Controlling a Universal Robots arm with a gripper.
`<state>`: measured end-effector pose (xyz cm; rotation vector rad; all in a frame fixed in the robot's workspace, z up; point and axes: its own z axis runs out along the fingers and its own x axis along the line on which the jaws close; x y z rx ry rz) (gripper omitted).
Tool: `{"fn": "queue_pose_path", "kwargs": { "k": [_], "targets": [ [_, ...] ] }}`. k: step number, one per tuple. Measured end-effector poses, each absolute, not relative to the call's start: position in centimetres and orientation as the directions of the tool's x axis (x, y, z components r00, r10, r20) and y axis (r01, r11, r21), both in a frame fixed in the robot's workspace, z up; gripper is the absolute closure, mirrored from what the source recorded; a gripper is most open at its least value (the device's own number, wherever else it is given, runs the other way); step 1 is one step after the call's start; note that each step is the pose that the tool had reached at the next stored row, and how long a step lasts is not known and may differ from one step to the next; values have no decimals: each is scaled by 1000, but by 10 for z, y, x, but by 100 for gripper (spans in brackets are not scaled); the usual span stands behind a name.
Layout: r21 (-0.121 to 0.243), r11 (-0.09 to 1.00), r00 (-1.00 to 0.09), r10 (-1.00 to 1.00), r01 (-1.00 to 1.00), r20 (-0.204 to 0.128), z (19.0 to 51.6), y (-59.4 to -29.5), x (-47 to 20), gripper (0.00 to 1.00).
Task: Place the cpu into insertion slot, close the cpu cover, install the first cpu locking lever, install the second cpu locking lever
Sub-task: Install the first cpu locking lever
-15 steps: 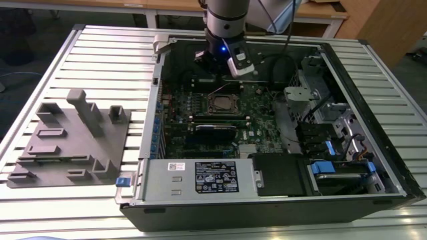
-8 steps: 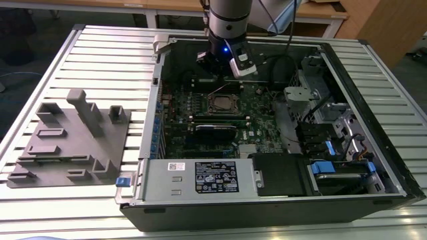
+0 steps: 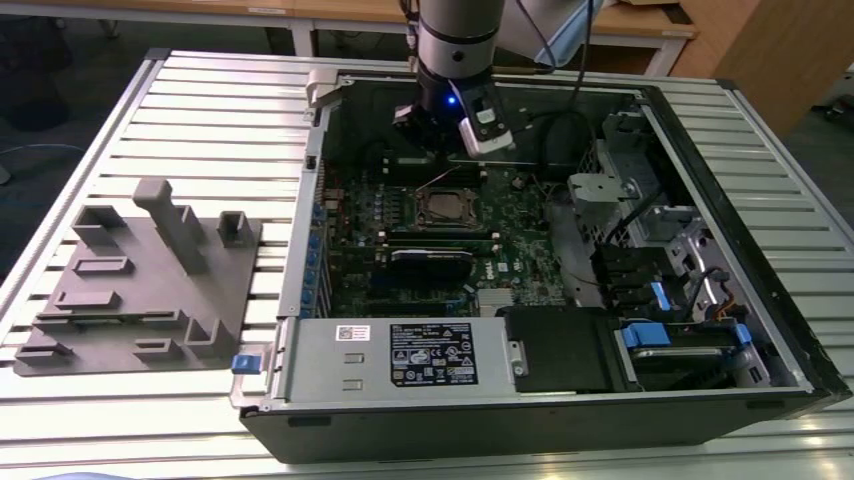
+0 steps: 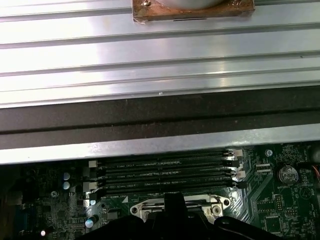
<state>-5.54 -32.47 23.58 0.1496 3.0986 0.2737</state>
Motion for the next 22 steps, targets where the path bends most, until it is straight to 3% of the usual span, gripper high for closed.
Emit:
{"fn": "queue_pose_path", "kwargs": {
  "k": [22],
  "targets": [
    [176, 980, -995, 98, 93, -19, 228, -323, -54, 89]
  ]
}}
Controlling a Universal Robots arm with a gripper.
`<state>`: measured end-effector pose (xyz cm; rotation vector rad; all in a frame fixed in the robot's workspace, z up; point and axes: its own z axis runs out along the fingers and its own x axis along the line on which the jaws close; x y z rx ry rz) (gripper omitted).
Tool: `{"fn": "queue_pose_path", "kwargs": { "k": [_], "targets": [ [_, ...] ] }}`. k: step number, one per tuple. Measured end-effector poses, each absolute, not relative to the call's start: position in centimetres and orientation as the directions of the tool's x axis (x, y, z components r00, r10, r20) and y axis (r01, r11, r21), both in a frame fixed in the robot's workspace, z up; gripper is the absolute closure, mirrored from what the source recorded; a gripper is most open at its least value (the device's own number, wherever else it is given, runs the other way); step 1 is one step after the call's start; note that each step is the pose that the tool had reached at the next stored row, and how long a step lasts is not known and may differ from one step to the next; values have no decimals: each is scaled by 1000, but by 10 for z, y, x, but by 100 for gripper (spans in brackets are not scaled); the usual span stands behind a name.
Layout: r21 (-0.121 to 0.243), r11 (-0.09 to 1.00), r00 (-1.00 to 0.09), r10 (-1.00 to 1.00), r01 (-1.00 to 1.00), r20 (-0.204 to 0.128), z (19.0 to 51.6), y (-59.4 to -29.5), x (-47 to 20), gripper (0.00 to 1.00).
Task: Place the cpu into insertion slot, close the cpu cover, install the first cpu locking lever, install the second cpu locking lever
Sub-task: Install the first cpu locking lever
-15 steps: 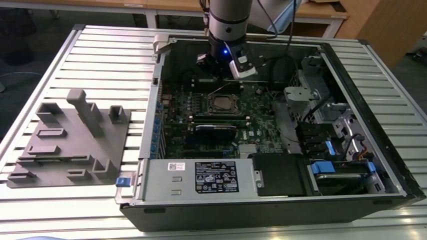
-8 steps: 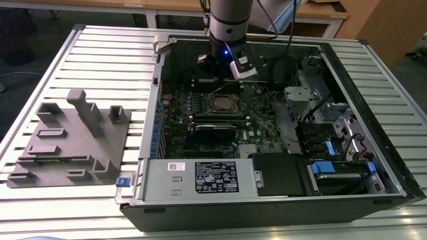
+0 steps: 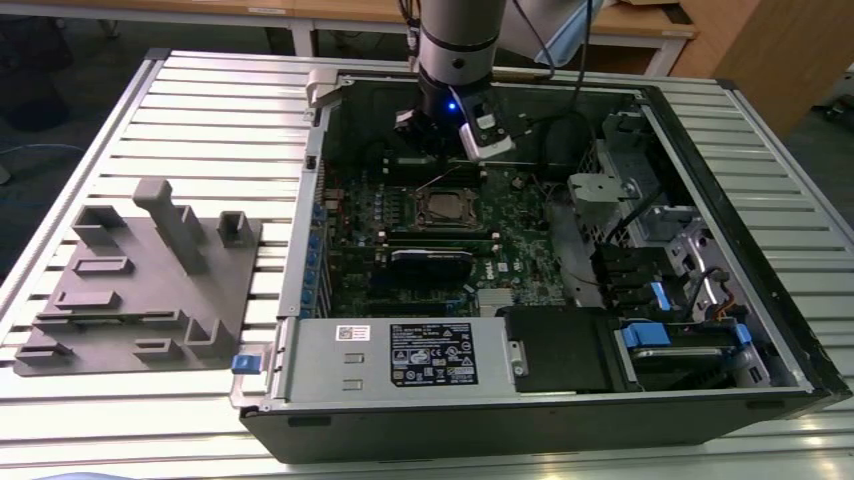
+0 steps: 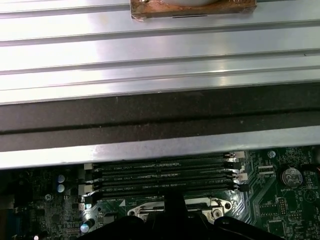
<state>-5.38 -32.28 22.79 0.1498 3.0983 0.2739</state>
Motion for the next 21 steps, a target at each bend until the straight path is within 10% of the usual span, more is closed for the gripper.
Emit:
{"fn": "queue_pose_path", "kwargs": {
  "k": [21],
  "targets": [
    [165, 982, -995, 98, 93, -20, 225, -320, -49, 89]
  ]
}}
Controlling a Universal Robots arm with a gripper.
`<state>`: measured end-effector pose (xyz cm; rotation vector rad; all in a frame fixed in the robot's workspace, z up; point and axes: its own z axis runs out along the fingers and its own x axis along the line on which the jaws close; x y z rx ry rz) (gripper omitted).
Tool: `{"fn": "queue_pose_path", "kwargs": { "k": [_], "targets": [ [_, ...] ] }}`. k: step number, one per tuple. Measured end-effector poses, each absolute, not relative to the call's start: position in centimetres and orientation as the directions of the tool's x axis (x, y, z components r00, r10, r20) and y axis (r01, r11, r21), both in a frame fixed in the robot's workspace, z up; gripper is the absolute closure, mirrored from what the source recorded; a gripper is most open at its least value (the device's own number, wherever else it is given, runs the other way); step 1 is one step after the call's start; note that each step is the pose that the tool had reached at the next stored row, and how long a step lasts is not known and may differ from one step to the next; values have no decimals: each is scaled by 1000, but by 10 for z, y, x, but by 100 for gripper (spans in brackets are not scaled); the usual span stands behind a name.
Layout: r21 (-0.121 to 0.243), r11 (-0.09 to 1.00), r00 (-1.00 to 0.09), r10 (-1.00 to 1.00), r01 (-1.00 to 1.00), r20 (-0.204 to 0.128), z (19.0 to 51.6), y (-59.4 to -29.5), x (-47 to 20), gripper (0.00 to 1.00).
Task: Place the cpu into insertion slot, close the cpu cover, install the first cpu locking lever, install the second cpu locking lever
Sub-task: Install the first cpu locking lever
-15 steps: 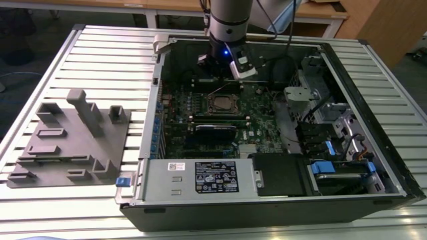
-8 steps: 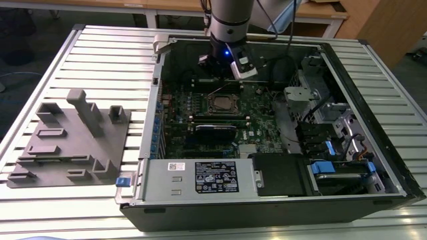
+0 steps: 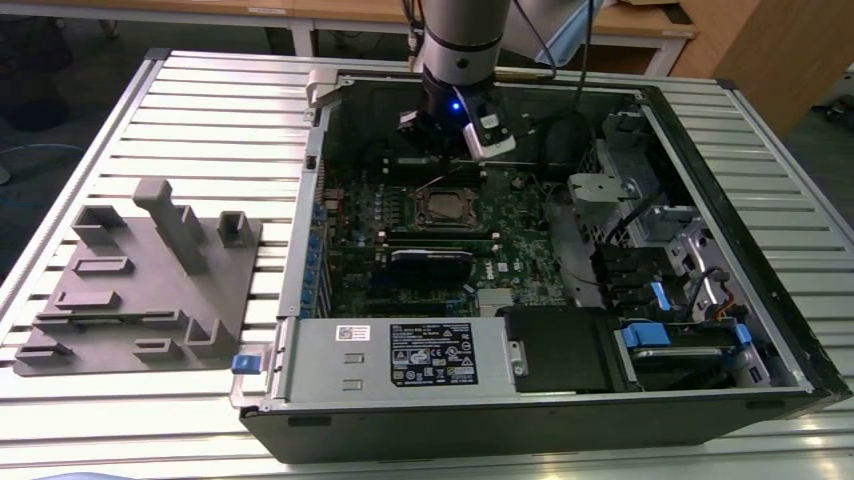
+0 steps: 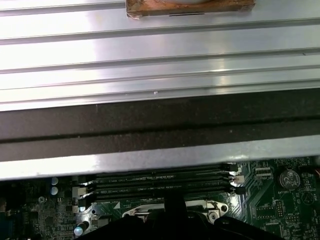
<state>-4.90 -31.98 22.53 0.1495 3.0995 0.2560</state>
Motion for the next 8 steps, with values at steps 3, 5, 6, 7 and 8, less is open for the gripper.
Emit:
{"fn": "queue_pose_path", "kwargs": {
  "k": [3, 5, 6, 7, 8],
  "targets": [
    [165, 982, -995, 98, 93, -20, 224, -320, -49, 89],
    [165, 982, -995, 98, 93, -20, 222, -320, -48, 89],
    [165, 982, -995, 98, 93, -20, 221, -320, -48, 89],
    [165, 982, -995, 98, 93, -20, 221, -320, -48, 89],
    [165, 982, -995, 98, 93, -20, 221, -320, -48, 89]
  ]
}}
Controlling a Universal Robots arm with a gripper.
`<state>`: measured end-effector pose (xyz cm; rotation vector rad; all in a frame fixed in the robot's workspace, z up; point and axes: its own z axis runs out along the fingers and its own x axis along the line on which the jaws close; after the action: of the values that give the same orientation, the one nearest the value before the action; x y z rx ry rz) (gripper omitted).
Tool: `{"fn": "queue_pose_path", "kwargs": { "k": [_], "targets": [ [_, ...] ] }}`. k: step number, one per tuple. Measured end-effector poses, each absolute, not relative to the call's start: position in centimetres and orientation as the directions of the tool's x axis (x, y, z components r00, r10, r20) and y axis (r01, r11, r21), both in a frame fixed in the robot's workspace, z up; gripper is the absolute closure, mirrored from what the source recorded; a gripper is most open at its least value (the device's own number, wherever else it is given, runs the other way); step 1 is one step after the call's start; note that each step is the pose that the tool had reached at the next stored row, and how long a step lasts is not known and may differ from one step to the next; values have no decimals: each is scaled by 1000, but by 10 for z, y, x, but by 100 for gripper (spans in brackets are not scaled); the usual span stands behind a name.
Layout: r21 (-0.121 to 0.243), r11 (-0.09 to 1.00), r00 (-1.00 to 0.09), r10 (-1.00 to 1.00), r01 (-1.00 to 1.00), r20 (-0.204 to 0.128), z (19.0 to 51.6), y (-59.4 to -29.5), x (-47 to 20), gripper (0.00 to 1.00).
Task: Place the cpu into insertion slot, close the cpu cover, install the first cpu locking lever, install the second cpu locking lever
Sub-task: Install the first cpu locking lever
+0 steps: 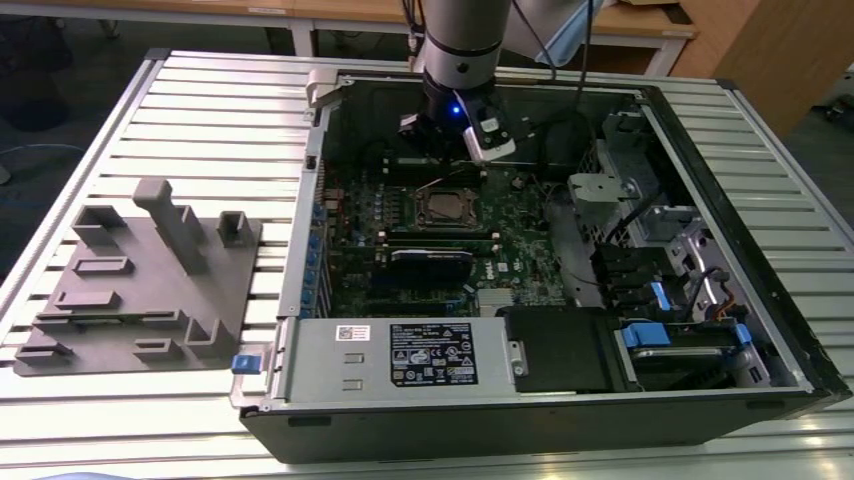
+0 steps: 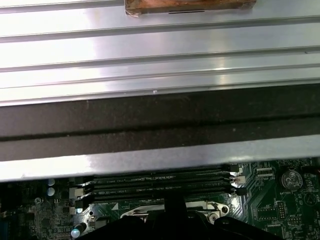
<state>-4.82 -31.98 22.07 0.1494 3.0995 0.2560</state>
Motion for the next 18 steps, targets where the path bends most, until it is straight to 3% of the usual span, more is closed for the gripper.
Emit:
{"fn": "queue_pose_path", "kwargs": {
  "k": [18],
  "targets": [
    [165, 982, -995, 98, 93, -20, 216, -320, -45, 89]
  ]
}}
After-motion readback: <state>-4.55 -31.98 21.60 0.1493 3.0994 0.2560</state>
